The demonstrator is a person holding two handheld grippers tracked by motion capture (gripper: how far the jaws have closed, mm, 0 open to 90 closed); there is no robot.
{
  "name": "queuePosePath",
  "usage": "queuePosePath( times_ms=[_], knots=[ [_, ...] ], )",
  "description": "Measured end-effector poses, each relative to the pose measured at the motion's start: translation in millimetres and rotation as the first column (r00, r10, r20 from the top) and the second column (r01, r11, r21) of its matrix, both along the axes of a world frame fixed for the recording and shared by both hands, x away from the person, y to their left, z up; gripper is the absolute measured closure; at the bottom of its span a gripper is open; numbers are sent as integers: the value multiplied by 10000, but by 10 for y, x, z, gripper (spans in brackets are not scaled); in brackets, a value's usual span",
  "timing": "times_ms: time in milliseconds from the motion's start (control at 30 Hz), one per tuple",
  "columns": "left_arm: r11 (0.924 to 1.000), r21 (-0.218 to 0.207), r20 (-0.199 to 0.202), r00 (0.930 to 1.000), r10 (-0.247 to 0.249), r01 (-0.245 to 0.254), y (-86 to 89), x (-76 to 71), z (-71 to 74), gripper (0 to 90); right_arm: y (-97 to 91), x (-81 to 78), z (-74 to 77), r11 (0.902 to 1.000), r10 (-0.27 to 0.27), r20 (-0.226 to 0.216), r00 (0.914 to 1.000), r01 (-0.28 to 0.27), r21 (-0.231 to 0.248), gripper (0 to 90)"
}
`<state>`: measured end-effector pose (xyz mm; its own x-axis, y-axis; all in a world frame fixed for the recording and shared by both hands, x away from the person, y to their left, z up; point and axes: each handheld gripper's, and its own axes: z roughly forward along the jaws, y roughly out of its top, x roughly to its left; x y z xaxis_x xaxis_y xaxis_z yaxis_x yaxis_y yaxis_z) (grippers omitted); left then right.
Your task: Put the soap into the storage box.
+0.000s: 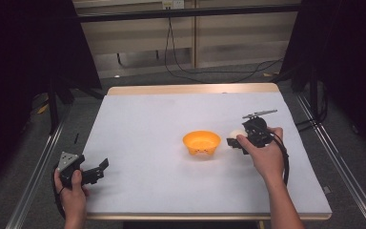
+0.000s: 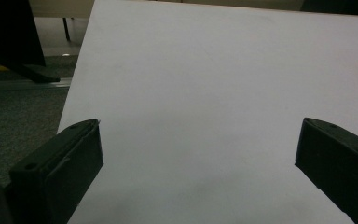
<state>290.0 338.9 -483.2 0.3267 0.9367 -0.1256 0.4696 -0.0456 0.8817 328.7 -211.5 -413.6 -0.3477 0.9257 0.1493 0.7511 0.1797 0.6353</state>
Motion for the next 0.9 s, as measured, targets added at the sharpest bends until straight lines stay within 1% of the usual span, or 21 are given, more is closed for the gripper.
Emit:
queuePosePath(
  times_ms=[167, 300, 600, 767, 800, 900],
  knots=[
    [10000, -6, 27, 10000, 17, -17, -7, -3, -1, 7, 39, 37, 64, 10000, 51, 107, 9999, -52, 63, 235],
    [10000, -27, 23, 10000, 24, -24, -8, -5, -1, 7, 70, 64, 84, 9999, 87, 69, 9999, -87, 80, 235],
    [10000, -13, 29, 10000, 16, -16, -9, -5, -1, 7, 232, 121, 151, 9986, 456, 161, 9988, -460, 259, 236],
    [10000, -23, 36, 10000, -5, 5, -6, -5, 0, 8, 314, 146, 167, 9983, 535, 89, 9985, -537, 248, 236],
    [10000, 43, 64, 10000, 18, -18, -3, -6, 1, 8, 351, 162, 170, 9979, 609, 71, 9981, -610, 208, 236],
    [10000, -14, 44, 10000, -11, 11, -7, -5, -1, 8, 408, 181, 171, 9975, 684, 39, 9977, -685, 184, 236]
  ],
)
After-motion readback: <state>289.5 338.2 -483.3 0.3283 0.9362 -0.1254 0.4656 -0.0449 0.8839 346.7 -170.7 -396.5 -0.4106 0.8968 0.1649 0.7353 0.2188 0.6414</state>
